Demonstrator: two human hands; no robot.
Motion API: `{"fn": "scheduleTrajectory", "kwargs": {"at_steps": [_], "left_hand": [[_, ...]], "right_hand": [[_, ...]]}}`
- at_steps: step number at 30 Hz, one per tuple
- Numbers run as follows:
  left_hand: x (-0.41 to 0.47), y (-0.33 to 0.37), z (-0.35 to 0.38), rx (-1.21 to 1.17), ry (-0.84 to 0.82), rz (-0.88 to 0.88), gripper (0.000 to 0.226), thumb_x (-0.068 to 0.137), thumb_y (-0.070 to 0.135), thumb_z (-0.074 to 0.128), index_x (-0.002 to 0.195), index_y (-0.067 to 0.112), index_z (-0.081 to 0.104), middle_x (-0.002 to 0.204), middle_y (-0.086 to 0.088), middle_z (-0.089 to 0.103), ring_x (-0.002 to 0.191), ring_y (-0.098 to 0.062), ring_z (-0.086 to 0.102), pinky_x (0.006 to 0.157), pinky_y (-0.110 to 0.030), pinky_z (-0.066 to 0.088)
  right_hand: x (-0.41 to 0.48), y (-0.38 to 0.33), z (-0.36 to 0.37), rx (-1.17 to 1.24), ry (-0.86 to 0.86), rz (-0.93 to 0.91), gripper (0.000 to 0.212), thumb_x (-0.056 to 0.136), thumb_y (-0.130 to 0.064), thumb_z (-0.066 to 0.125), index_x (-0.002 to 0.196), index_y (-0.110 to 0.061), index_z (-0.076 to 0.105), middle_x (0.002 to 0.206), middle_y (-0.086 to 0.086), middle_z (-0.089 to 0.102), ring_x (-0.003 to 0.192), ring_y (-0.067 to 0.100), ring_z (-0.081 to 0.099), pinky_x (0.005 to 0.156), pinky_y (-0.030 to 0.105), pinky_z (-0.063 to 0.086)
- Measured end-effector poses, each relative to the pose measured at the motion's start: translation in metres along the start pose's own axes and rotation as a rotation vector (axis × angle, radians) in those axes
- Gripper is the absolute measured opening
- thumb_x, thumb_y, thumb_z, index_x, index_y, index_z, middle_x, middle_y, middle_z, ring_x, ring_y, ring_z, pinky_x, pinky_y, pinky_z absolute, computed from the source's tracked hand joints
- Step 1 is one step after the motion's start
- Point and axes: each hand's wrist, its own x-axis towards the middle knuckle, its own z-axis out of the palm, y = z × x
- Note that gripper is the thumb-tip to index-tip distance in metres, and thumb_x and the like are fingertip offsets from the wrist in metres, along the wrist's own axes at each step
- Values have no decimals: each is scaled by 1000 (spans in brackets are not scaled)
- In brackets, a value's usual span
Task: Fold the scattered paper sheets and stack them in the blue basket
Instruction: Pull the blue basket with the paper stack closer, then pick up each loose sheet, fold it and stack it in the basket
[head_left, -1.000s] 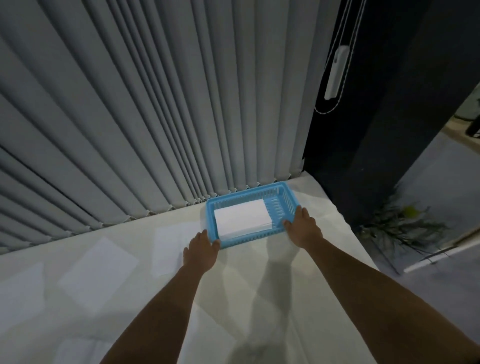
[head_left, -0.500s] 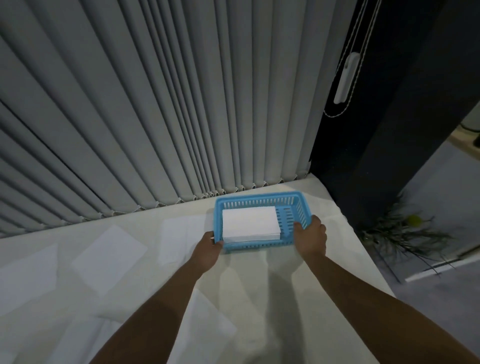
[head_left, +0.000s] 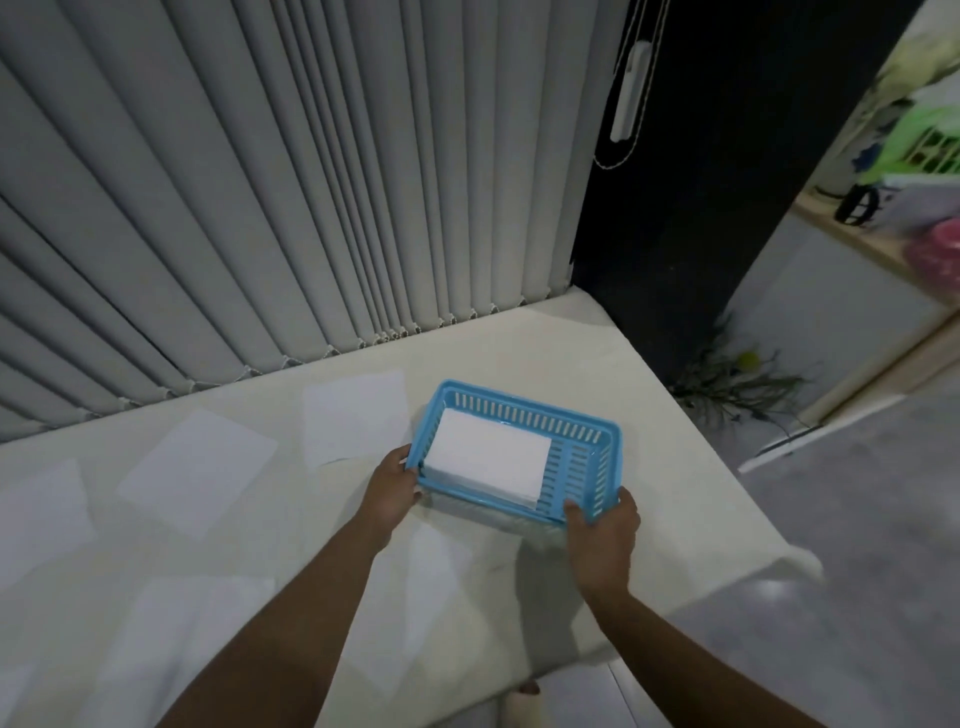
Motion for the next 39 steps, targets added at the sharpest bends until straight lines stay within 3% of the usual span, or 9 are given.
{"fn": "scheduleTrajectory", "kwargs": {"at_steps": [5, 9, 12, 16, 21, 25, 29, 32, 39], "left_hand": [[-6, -10, -5, 29, -45, -1, 46, 97, 6, 36, 141, 18, 40, 133, -8, 53, 114, -25, 56, 92, -35, 49], [-14, -11, -17, 272, -116, 133, 46, 97, 9, 40, 143, 18, 38, 138, -6, 50, 120, -24, 51, 100, -33, 40], [-19, -20, -30, 368, -89, 174, 45, 99, 17, 45, 143, 14, 38, 141, -8, 49, 127, -25, 49, 101, -27, 36], [-27, -42, -58, 423, 55, 174, 35, 98, 18, 46, 132, 16, 51, 131, -10, 57, 118, -25, 56, 103, -33, 40], [-30, -64, -96, 549, 135, 209, 31, 94, 12, 51, 125, 10, 56, 125, -12, 62, 117, -26, 58, 102, -32, 40], [-30, -67, -107, 697, 69, 284, 34, 94, 14, 51, 128, 12, 54, 127, -11, 60, 118, -27, 55, 102, -34, 40], [-23, -66, -101, 885, -30, 362, 43, 95, 19, 49, 138, 18, 45, 140, -5, 50, 130, -24, 44, 110, -34, 35], [-16, -63, -87, 902, -145, 402, 50, 95, 15, 48, 144, 16, 36, 149, -4, 39, 136, -23, 38, 114, -33, 30], [-6, -59, -63, 1043, -136, 429, 57, 93, 11, 49, 145, 20, 30, 139, -9, 45, 120, -28, 52, 98, -40, 48]], "right_hand": [[-22, 7, 2, -29, 42, 55, 63, 82, -29, 67, 134, -14, 35, 131, 14, 43, 119, 36, 50, 95, 56, 48], [-30, 6, -1, -121, 23, 46, 76, 86, -33, 63, 147, -14, 22, 142, 16, 36, 128, 37, 41, 102, 57, 40], [-39, 4, -3, -355, 73, -46, 78, 86, -33, 63, 148, -6, 23, 150, 17, 31, 131, 40, 34, 107, 52, 32], [-61, 3, 8, -611, 55, -293, 74, 83, -32, 65, 145, -8, 34, 155, 17, 26, 137, 40, 28, 113, 56, 18], [-86, -3, 35, -739, -28, -600, 55, 77, -29, 69, 129, -16, 54, 142, 13, 44, 127, 36, 40, 106, 53, 31], [-101, -8, 62, -801, -147, -719, 41, 77, -25, 66, 117, -19, 62, 119, 4, 62, 110, 29, 57, 93, 44, 43], [-100, -9, 87, -950, -351, -641, 44, 93, -26, 42, 137, -17, 44, 135, 4, 51, 122, 26, 45, 100, 40, 35], [-98, -7, 101, -980, -367, -508, 46, 95, -25, 38, 140, -16, 38, 140, 5, 44, 129, 25, 39, 104, 39, 35], [-83, -13, 112, -753, -364, -288, 31, 87, -14, 50, 116, -19, 59, 119, 6, 62, 114, 27, 52, 92, 37, 46]]}}
